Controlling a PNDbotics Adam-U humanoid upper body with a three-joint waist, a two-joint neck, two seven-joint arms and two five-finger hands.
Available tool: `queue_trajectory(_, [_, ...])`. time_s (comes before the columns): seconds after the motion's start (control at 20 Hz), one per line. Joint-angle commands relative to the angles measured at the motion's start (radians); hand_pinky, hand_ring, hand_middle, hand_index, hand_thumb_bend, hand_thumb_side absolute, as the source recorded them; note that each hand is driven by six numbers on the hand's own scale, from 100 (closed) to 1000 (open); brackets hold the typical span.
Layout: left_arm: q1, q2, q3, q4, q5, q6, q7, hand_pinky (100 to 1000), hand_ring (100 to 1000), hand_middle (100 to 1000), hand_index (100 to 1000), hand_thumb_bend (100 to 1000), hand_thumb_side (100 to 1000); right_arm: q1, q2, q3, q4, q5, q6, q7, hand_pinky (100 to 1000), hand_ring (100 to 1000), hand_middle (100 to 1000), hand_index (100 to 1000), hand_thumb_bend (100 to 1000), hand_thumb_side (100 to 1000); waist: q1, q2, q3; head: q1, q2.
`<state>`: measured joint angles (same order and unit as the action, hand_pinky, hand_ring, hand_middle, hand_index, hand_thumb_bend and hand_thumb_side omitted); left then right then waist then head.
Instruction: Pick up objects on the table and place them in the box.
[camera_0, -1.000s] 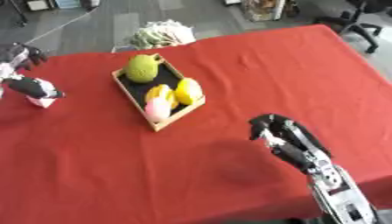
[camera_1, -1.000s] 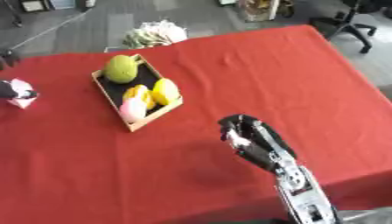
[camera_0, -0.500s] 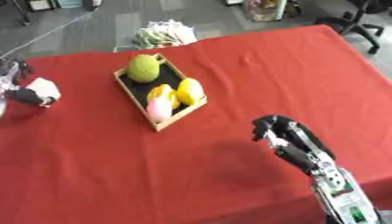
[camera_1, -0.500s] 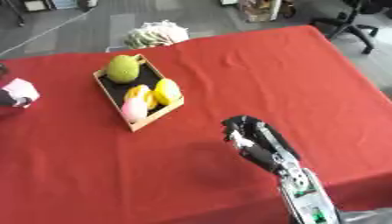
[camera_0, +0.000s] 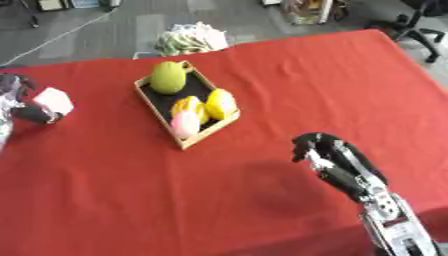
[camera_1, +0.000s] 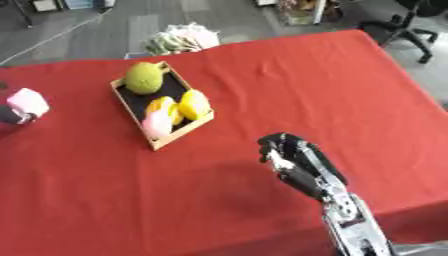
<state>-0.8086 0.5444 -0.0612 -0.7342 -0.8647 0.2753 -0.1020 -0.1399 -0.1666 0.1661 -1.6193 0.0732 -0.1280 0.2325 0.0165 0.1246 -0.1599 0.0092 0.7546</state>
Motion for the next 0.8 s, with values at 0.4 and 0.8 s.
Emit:
queue_trajectory(0.4, [-0.009, 0.004, 0.009, 0.013, 0.021, 0.020, 0.026, 770, 666, 652, 778, 600, 250, -0.011, -0.017, -0.006, -0.010, -0.003, -0.002, 0.001, 696, 572, 554, 699, 100, 505, -0.006, -0.001, 0.001, 0.040, -0.018])
queue_trajectory(0.8, [-0.008, 0.003, 0.014, 0.021, 0.038, 0.063, 0.077, 774, 672, 660, 784, 569, 273, -0.013, -0.018, -0.006, -0.009, -0.003, -0.003, 0.002, 696, 571, 553, 700, 100, 504, -0.009, 0.001, 0.003, 0.042, -0.020])
